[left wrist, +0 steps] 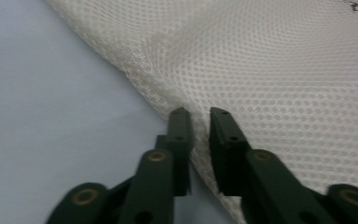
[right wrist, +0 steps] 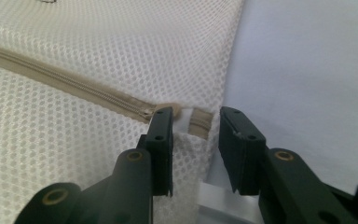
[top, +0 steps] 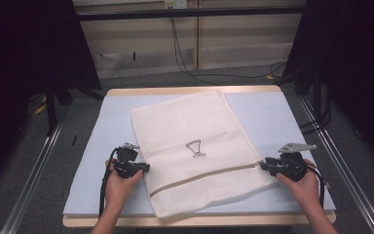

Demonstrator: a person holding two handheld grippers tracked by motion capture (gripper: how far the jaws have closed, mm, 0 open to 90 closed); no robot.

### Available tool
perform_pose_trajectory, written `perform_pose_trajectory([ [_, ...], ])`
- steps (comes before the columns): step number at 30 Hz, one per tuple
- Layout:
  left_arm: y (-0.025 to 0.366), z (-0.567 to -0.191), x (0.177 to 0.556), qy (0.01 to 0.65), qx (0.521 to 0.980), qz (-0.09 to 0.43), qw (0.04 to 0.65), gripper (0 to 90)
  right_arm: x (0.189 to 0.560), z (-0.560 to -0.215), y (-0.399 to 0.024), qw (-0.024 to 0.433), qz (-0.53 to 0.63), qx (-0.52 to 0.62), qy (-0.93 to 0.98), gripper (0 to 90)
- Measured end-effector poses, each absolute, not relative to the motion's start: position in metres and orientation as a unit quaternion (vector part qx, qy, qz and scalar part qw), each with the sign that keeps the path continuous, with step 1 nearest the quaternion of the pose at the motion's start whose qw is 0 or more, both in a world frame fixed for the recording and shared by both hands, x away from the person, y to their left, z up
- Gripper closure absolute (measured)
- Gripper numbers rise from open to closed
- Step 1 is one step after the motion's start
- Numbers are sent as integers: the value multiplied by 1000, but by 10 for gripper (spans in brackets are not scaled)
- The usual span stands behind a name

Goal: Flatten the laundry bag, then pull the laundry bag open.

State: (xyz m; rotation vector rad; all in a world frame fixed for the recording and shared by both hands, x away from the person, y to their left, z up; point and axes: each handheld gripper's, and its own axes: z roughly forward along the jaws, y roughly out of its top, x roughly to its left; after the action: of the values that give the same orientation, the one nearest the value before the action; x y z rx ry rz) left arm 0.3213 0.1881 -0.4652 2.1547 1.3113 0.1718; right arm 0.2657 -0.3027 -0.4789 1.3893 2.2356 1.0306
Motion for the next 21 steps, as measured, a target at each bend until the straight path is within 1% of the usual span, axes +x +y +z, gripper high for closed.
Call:
perform_pose_trajectory([
  [2,188,-464,325,489,820,61,293,857,266,-480,-301,154,358,485,783,669],
  [4,190,-463,329,486,823,59,288,871,265,-478,-302,143,359,491,781,712],
  [8,193,-461,341,493,817,77,288,876,264,-478,-303,120,365,498,778,802],
  [12,201,-464,353,503,805,86,302,875,261,-478,-297,104,370,492,781,811],
  [14,206,-466,358,505,803,77,307,859,259,-479,-294,101,377,492,778,812],
  [15,209,-466,358,509,798,79,314,837,257,-479,-293,102,378,492,778,812],
  [16,211,-465,358,510,796,85,314,788,255,-479,-292,101,378,493,777,812],
  [17,212,-464,356,514,794,84,314,713,254,-479,-291,98,380,491,778,813],
  [19,214,-460,352,524,784,77,325,622,252,-479,-289,97,379,487,781,814],
  [21,215,-458,344,526,784,74,323,557,252,-479,-288,98,379,486,781,814],
])
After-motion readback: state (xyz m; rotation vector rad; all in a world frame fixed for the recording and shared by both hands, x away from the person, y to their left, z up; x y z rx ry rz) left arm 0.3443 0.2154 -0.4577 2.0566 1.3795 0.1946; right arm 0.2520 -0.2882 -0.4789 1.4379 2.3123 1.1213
